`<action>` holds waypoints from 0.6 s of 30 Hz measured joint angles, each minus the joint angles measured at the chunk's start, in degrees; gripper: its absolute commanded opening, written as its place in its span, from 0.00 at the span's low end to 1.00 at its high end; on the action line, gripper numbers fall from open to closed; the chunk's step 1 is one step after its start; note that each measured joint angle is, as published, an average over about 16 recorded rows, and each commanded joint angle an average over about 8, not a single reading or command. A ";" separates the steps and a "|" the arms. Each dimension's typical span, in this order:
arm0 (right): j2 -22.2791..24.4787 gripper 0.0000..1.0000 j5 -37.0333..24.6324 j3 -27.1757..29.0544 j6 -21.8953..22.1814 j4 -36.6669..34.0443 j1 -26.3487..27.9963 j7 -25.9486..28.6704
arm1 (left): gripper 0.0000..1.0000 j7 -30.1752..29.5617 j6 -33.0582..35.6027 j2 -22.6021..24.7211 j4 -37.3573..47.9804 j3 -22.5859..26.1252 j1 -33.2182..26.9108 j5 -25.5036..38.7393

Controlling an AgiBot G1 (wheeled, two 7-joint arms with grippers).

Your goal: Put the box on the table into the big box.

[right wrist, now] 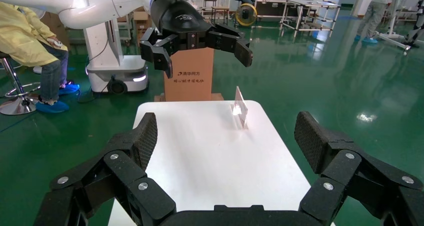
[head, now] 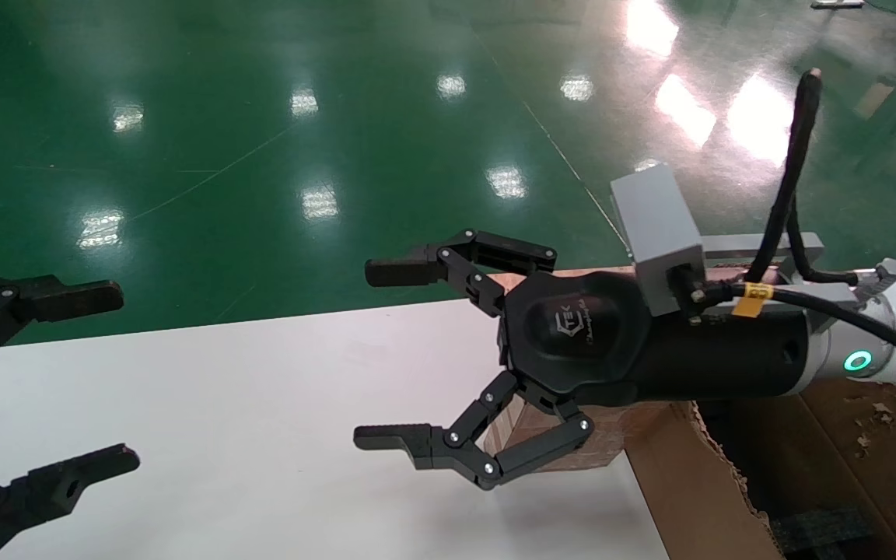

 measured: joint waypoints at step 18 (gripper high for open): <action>0.06 1.00 -0.13 -0.04 -0.04 -0.06 -0.01 -0.01 | 0.77 0.00 0.00 0.00 0.00 0.00 0.00 0.00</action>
